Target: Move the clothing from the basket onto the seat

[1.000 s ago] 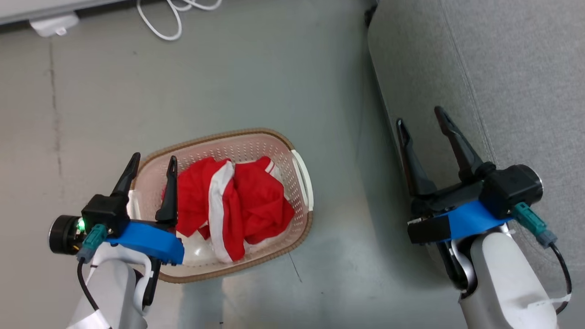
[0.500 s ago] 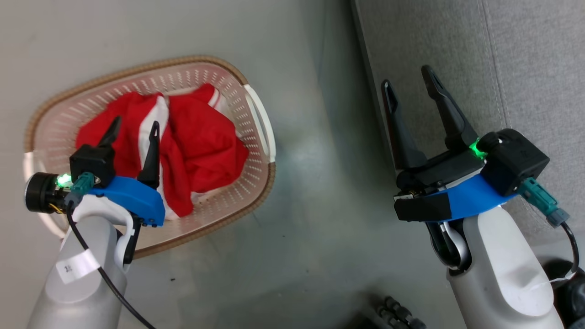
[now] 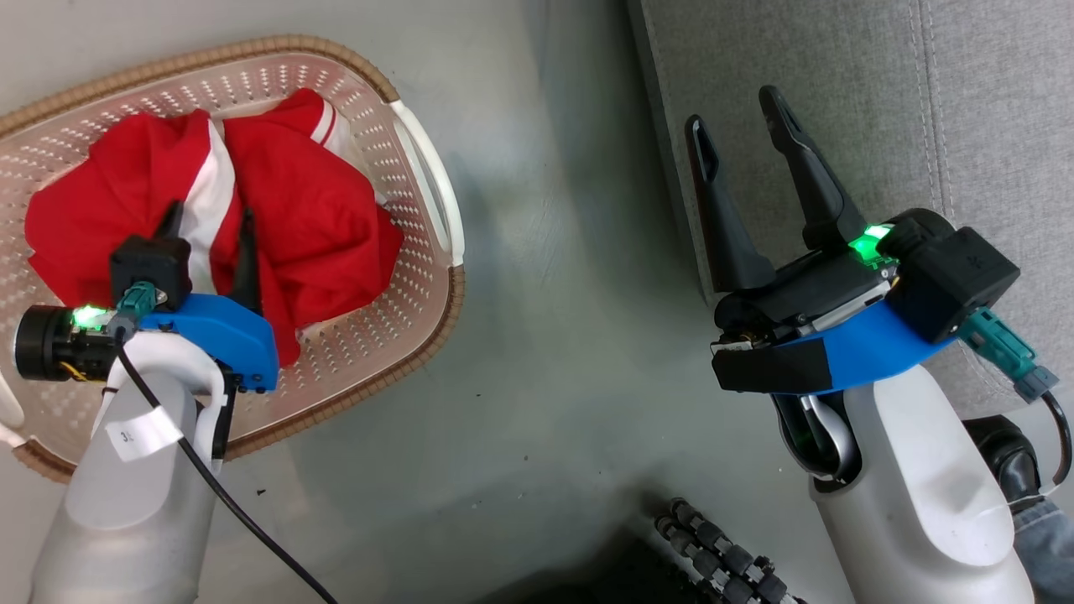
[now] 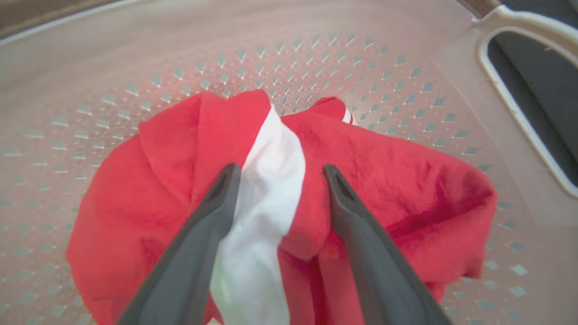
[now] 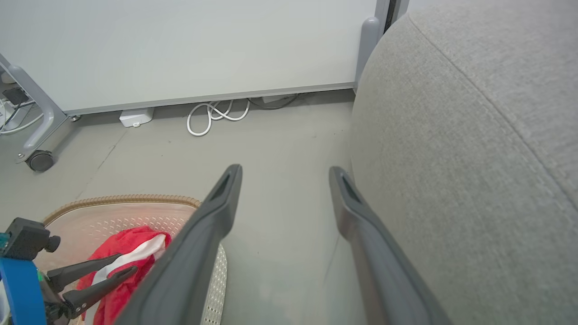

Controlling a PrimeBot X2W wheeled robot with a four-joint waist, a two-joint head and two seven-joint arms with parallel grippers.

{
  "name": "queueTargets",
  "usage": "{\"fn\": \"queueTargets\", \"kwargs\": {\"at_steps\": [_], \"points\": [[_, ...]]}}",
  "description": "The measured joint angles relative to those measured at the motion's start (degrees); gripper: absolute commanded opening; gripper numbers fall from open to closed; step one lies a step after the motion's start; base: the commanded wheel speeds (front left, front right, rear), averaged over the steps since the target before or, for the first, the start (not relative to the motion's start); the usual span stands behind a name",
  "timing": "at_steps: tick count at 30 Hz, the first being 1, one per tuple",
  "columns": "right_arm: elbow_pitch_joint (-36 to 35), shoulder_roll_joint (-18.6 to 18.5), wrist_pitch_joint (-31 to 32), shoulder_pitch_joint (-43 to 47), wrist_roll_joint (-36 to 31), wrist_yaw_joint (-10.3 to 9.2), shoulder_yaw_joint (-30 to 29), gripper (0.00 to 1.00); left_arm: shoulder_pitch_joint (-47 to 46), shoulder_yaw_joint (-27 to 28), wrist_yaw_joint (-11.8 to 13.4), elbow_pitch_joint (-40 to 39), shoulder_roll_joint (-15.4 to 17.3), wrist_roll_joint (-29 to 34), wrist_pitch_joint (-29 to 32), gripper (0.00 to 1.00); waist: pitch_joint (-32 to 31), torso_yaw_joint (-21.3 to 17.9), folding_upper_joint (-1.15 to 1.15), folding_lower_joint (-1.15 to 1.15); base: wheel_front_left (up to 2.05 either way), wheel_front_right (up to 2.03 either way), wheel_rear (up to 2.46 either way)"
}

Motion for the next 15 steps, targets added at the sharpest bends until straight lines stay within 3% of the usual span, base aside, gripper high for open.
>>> {"fn": "queueTargets", "kwargs": {"at_steps": [11, 15], "points": [[-0.1, 0.0, 0.0, -0.6, 1.1, 0.0, 1.0, 1.0, -1.3, 0.0, 5.3, 3.5, 0.7, 0.7, 5.2, 1.0, 1.7, -0.7, 0.0, 0.0, 0.0, 0.0, 0.0], [-0.1, 0.0, 0.0, -0.6, 1.3, 0.0, 1.1, 1.0, -1.6, -0.1, 6.1, 4.3, 0.9, 0.7, 6.7, 1.0, 1.9, -0.8, 0.0, -0.01, 0.0, 0.0, 0.0]]}}
